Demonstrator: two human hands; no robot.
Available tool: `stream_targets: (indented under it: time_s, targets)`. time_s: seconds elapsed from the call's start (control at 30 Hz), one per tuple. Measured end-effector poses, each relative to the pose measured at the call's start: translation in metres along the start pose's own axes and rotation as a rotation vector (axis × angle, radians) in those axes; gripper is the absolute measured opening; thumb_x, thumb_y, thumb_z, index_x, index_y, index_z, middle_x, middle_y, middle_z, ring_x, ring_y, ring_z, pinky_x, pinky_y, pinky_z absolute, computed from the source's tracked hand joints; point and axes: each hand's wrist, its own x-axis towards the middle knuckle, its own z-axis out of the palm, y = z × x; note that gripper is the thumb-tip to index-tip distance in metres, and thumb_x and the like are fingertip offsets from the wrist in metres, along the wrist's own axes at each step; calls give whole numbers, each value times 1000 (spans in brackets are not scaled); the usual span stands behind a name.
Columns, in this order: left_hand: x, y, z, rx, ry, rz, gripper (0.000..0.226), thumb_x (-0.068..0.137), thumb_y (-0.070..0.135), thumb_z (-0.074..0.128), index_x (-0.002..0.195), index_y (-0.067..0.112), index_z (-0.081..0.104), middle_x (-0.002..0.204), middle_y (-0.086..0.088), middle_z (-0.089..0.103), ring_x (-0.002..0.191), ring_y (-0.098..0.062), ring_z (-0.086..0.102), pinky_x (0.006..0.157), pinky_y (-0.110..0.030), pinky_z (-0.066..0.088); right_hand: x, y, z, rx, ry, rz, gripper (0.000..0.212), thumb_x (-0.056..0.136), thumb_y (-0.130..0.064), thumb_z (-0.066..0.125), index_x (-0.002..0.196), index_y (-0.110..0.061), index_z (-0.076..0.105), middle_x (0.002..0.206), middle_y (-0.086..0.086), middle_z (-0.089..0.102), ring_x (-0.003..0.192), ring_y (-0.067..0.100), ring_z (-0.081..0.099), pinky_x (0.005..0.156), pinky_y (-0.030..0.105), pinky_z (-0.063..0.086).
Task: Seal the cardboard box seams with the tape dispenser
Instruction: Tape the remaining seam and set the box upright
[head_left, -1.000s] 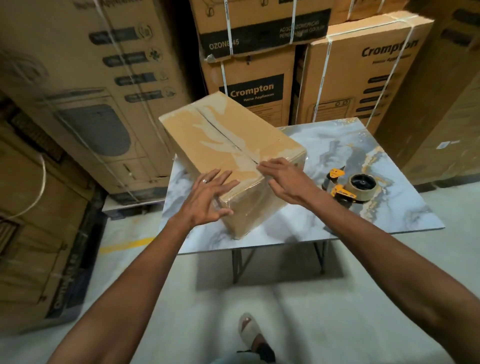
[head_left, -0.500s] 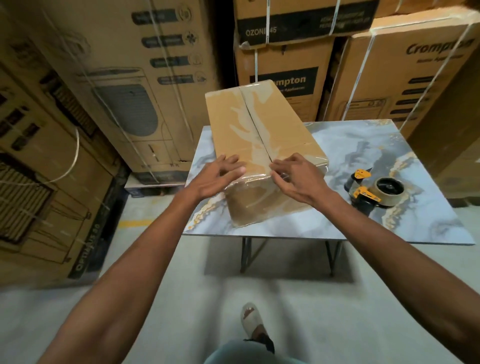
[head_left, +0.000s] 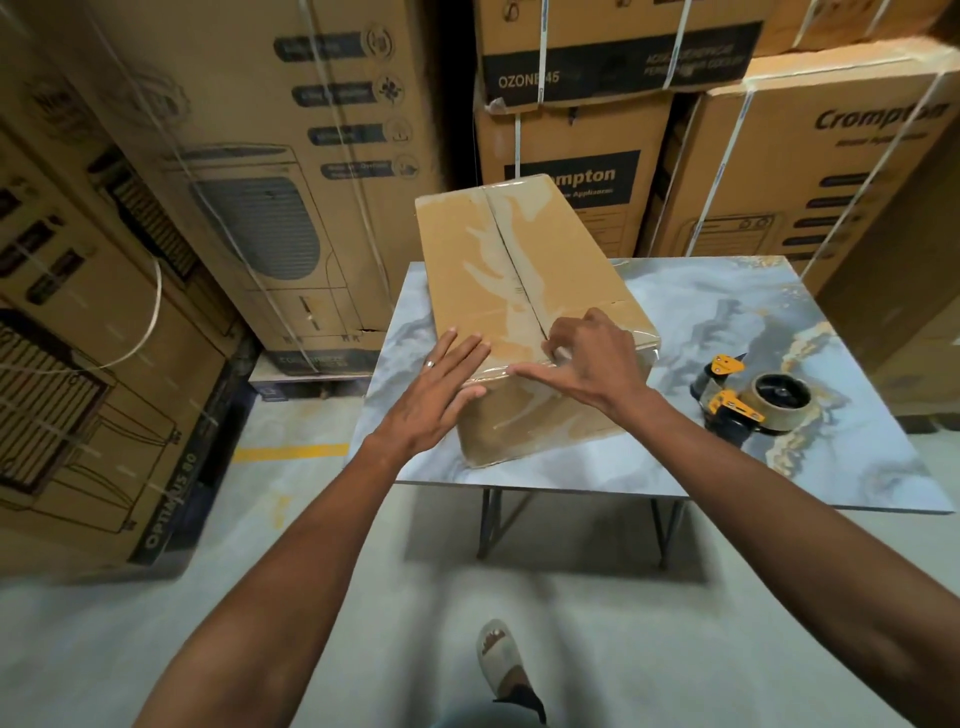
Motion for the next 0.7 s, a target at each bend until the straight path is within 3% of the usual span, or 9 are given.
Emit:
stream_targets:
  time_s: [0.13,0.23,0.33,0.43,0.53,0.7]
  targets:
    - [0,-7,-9,18,-105,32,58,109,39,37,162,25,17,169,9,12,156,-12,-7,127,-39,8,13,-10,3,-101,-35,-72,88,46,-104,48,68,-20,61,76,-2,67,80,24,58,60,34,48]
    - [-1,-7,-12,10,-101,52,58,110,38,37,162,24,17,169,9,12,156,-13,-6,127,-40,8,23,0,1,-78,-138,-113,82,43,-100,56,69,-23,53,79,-5,62,80,21,55,62,34,45]
    - [-6,-3,-7,-54,-43,24,55,110,32,39,161,22,23,168,9,16,157,-14,-2,127,-40,10,31,17,-4,12,-262,-128,72,45,-92,67,76,-27,63,87,-11,65,83,16,57,67,34,48]
    - [-9,0,-4,-95,-10,0,53,110,26,41,160,21,26,168,9,18,157,-13,0,127,-39,12,27,46,-15,135,-274,-126,61,51,-84,73,81,-30,69,93,-16,68,86,12,61,71,34,52]
    - [-12,2,-3,-132,10,-15,52,110,25,40,160,21,26,168,10,19,156,-12,2,126,-35,10,14,79,-30,283,-224,-115,54,59,-74,78,85,-26,76,97,-14,72,89,9,66,74,29,55]
    - [-21,7,-7,-274,50,-82,51,109,24,43,158,21,30,166,12,23,155,-7,6,125,-24,9,7,91,-25,428,-221,-50,39,60,-39,91,87,-13,81,98,-2,75,94,12,69,79,5,45]
